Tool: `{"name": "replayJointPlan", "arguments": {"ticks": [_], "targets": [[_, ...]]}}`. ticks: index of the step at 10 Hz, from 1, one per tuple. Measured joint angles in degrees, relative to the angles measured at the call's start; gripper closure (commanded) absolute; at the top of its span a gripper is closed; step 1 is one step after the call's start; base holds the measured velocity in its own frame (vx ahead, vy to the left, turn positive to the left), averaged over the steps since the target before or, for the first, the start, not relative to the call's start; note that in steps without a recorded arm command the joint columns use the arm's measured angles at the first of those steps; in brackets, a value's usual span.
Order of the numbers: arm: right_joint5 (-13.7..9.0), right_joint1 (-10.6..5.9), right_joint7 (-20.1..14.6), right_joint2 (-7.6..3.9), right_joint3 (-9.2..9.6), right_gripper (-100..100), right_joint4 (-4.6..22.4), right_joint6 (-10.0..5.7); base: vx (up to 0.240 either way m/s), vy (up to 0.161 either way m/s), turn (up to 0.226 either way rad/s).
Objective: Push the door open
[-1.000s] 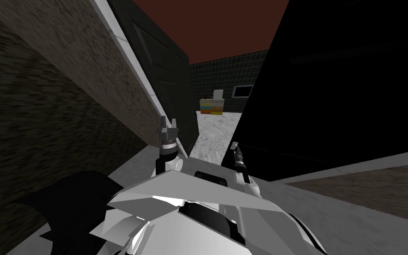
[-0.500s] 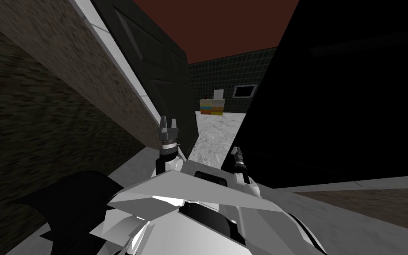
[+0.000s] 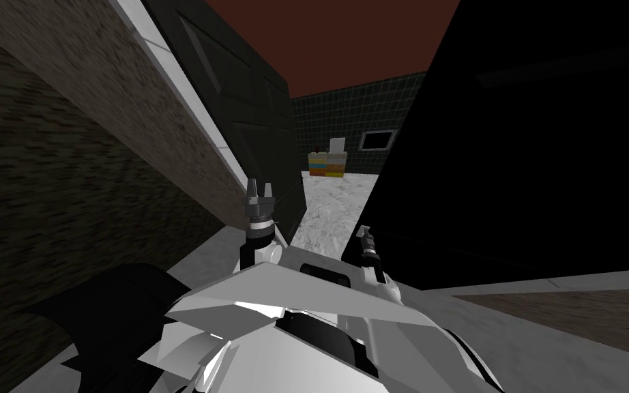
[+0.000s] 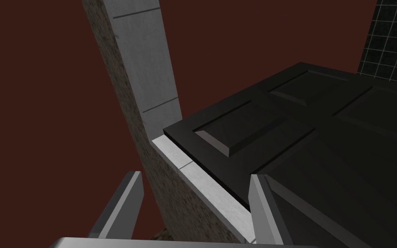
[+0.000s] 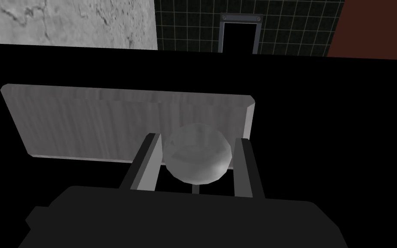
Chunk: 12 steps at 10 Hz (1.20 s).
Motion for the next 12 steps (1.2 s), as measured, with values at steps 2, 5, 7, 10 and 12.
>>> {"name": "replayJointPlan", "arguments": {"ticks": [2, 5, 7, 10, 12], "targets": [[-0.11, 0.32, 0.14, 0.13, -0.18, 100, 0.13, 0.11, 0.124, 0.028, -0.031], [-0.55, 0.77, 0.37, -0.01, -0.9, 100, -0.6, 0.87, 0.18, 0.022, -0.031], [-1.05, -0.16, 0.64, -0.12, -1.78, 100, 1.14, -0.22, 0.201, 0.027, -0.031], [-1.9, 0.1, 1.3, -0.31, -3.31, 100, 0.73, -0.2, 0.207, 0.046, -0.056], [-2.58, 2.23, 2.04, -0.33, -4.52, 100, -3.61, 2.48, 0.175, 0.055, -0.059]]}}
